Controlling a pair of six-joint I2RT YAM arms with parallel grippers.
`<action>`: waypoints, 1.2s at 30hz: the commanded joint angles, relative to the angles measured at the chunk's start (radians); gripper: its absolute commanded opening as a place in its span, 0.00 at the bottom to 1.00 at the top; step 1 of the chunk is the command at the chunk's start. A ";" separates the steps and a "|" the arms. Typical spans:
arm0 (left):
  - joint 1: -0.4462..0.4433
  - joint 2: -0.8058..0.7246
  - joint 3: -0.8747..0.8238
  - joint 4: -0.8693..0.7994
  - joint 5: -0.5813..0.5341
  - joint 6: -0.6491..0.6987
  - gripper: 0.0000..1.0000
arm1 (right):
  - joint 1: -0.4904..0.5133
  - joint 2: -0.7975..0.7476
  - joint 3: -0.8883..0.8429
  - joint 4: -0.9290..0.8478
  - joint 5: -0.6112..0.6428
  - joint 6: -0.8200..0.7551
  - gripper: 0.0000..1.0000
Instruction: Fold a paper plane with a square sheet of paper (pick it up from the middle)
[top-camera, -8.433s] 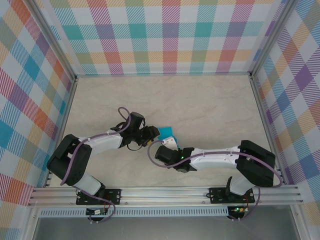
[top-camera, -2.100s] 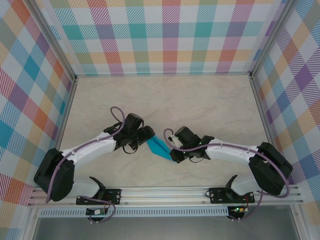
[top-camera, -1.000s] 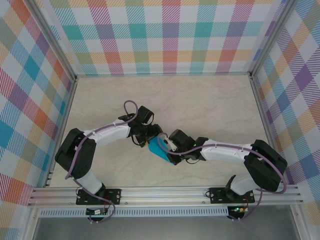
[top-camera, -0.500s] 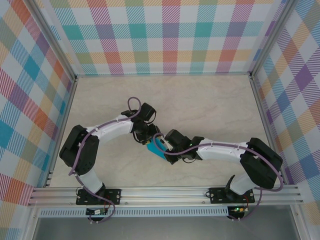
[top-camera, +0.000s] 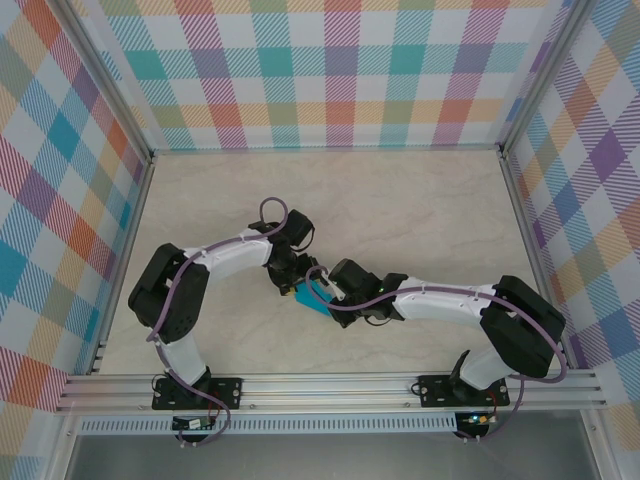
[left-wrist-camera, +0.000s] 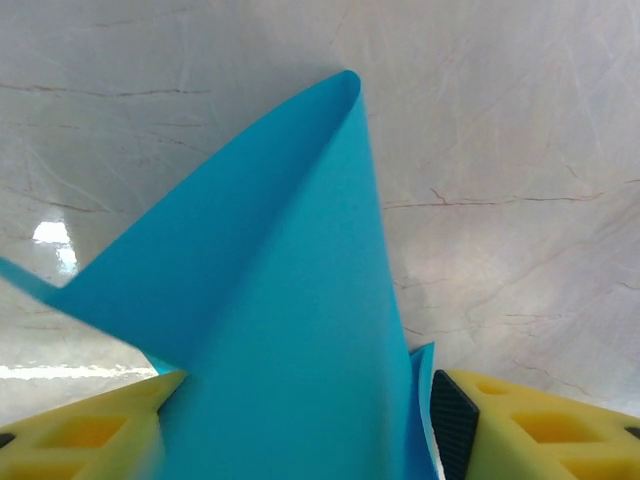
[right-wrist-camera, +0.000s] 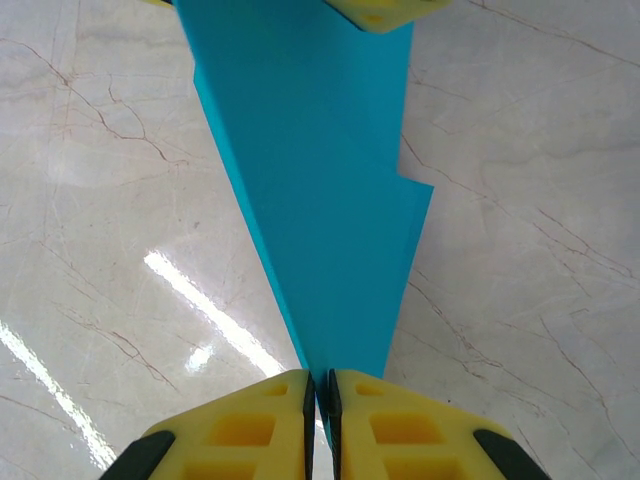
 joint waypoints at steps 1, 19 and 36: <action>0.010 0.020 0.032 -0.023 0.004 0.015 0.57 | 0.011 0.004 0.018 0.010 0.017 0.005 0.15; 0.009 -0.006 0.057 -0.062 -0.013 0.028 0.15 | 0.024 0.009 0.021 0.007 0.028 0.026 0.22; 0.011 -0.031 0.086 -0.085 -0.008 0.029 0.10 | 0.039 0.020 0.062 0.060 -0.093 0.063 0.50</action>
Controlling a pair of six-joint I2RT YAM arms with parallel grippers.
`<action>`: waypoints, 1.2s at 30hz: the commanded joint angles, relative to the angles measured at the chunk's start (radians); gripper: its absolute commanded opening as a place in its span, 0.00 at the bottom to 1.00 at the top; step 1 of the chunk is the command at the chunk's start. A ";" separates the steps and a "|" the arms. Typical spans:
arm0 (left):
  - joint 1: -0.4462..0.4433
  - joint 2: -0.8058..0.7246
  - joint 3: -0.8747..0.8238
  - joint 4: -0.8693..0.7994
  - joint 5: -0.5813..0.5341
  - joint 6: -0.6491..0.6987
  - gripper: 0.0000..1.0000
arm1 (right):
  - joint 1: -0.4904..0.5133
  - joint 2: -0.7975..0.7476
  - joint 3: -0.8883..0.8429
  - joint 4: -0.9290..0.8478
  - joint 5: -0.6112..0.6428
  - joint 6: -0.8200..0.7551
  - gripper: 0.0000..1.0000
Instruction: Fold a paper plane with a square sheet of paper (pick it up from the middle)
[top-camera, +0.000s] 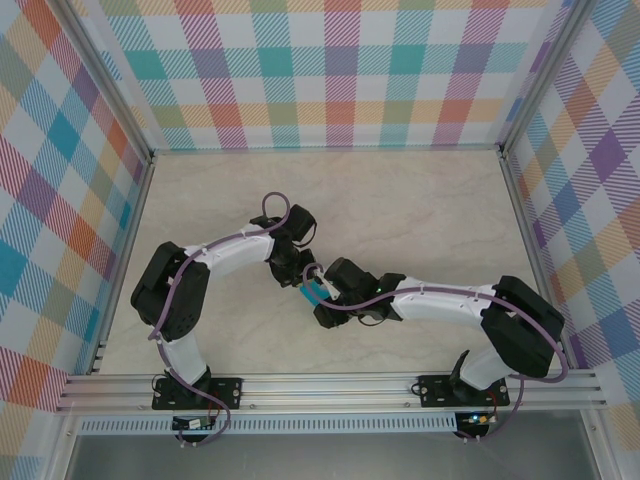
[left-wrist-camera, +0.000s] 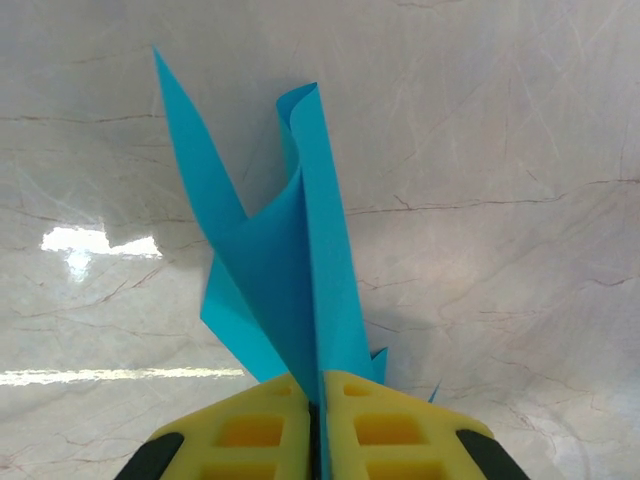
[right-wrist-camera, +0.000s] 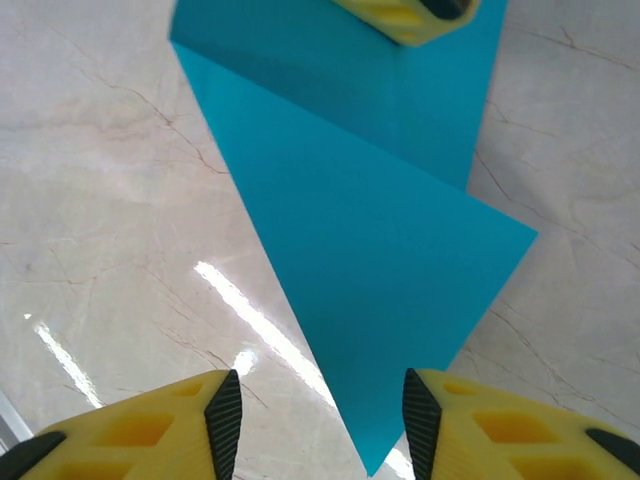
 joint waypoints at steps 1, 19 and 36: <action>0.011 -0.042 0.023 -0.033 0.001 0.006 0.10 | 0.016 0.021 0.039 0.017 -0.008 0.007 0.51; 0.009 -0.053 0.029 -0.035 0.008 0.000 0.10 | 0.101 0.098 0.115 -0.055 0.278 0.051 0.33; 0.010 -0.112 0.015 0.034 0.037 -0.024 0.22 | 0.101 -0.005 0.066 -0.104 0.389 0.092 0.09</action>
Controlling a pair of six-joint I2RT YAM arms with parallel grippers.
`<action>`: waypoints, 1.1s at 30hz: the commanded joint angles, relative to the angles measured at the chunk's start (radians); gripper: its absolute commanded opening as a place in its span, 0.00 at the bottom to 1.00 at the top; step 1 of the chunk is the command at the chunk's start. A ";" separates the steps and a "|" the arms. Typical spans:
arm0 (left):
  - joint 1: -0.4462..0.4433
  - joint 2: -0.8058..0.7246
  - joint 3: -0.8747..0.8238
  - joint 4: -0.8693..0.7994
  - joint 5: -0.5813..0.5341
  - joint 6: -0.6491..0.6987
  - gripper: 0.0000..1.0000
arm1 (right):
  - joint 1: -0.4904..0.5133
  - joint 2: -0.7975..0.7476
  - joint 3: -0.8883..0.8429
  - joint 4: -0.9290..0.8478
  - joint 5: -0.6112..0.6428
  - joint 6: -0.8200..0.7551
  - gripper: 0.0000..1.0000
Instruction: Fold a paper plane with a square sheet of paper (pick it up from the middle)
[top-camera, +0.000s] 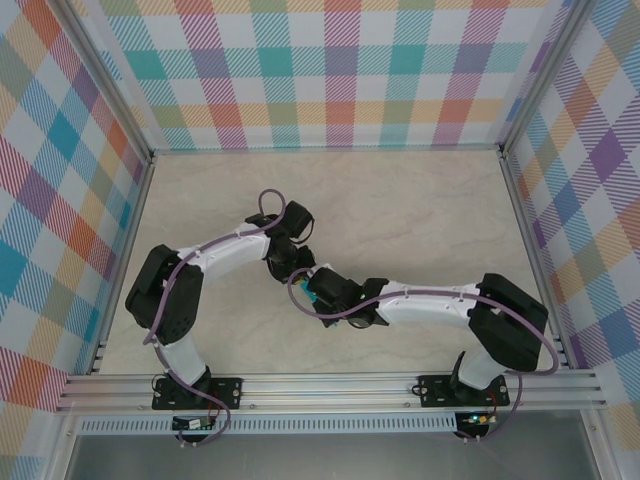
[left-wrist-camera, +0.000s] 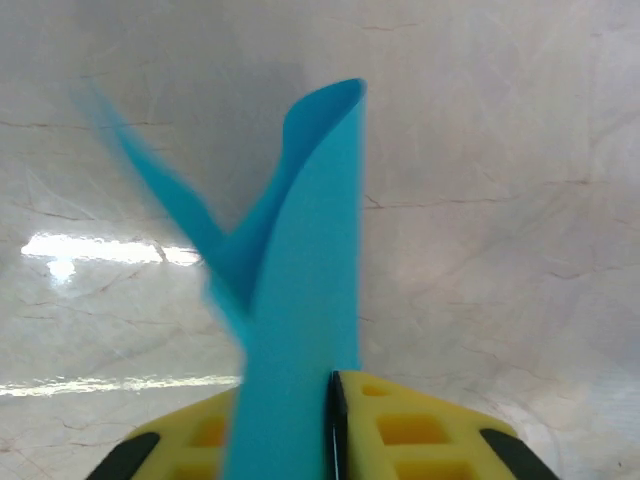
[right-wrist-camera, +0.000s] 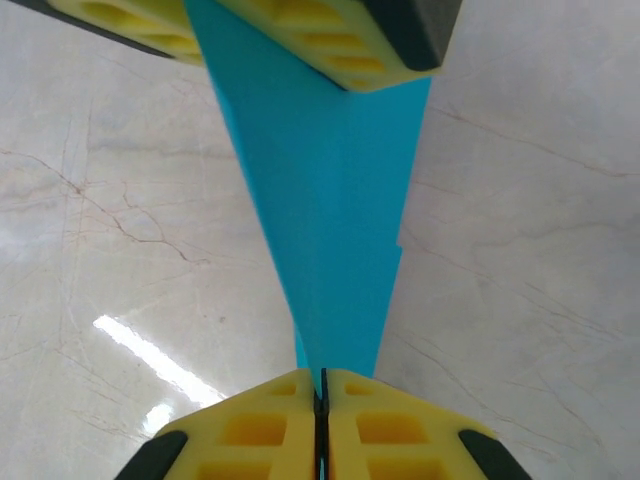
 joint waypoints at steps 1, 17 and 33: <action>0.006 -0.080 0.010 0.040 0.026 -0.019 0.27 | 0.005 -0.074 -0.015 -0.061 0.082 0.018 0.09; 0.028 -0.358 -0.076 -0.050 -0.286 -0.093 0.73 | -0.006 -0.092 0.092 -0.418 0.463 0.136 0.07; 0.161 -0.521 -0.280 -0.021 -0.305 -0.214 0.74 | 0.094 0.216 0.202 -0.432 0.424 0.190 0.07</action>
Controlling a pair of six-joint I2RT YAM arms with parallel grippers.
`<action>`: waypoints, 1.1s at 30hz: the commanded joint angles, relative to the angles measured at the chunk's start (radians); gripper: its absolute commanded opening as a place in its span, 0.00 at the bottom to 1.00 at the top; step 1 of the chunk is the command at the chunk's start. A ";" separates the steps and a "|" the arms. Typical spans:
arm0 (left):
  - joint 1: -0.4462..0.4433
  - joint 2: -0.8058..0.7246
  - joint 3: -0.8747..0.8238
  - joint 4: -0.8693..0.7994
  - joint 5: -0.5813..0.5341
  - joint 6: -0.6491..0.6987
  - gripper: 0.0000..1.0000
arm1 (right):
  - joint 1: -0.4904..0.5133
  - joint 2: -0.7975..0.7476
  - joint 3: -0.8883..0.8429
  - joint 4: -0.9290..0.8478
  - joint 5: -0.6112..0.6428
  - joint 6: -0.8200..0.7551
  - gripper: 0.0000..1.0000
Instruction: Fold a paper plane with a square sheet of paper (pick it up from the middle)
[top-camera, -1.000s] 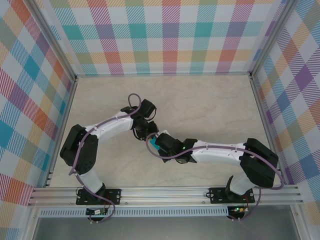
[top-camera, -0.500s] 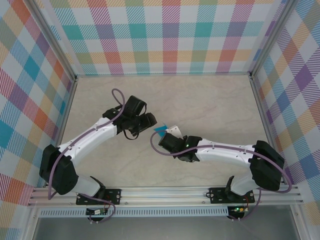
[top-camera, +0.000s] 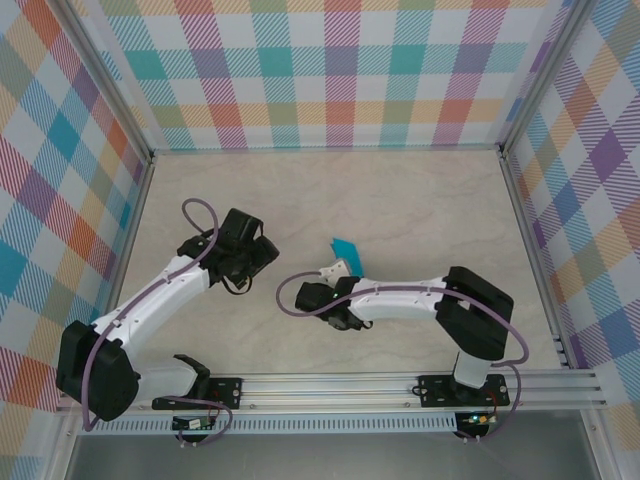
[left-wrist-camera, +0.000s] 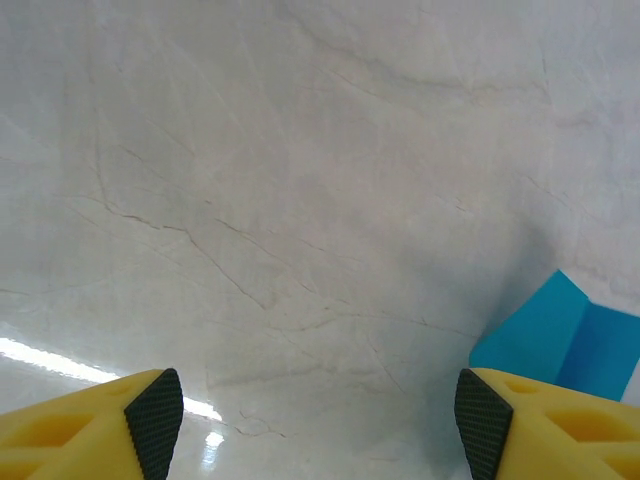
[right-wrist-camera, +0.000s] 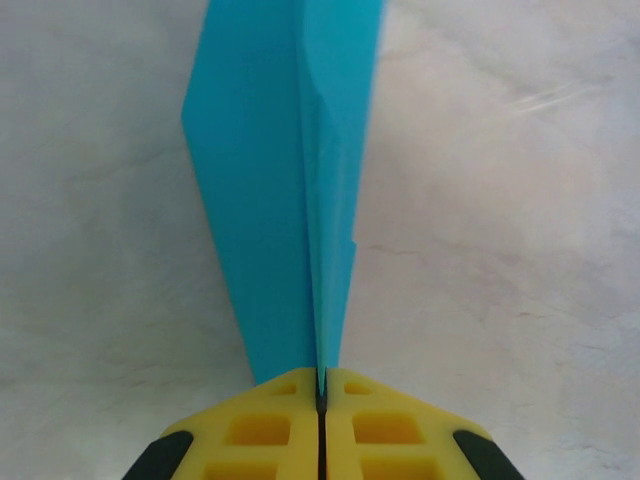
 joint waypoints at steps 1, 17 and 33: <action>0.029 -0.027 -0.027 -0.009 0.005 -0.027 0.74 | 0.021 0.003 0.005 0.113 -0.153 -0.034 0.07; 0.054 0.046 -0.035 0.039 0.121 0.001 0.74 | 0.018 0.043 -0.029 0.337 -0.476 -0.099 0.08; 0.054 0.069 -0.052 0.052 0.168 0.029 0.73 | -0.105 -0.103 -0.155 0.549 -0.783 -0.100 0.10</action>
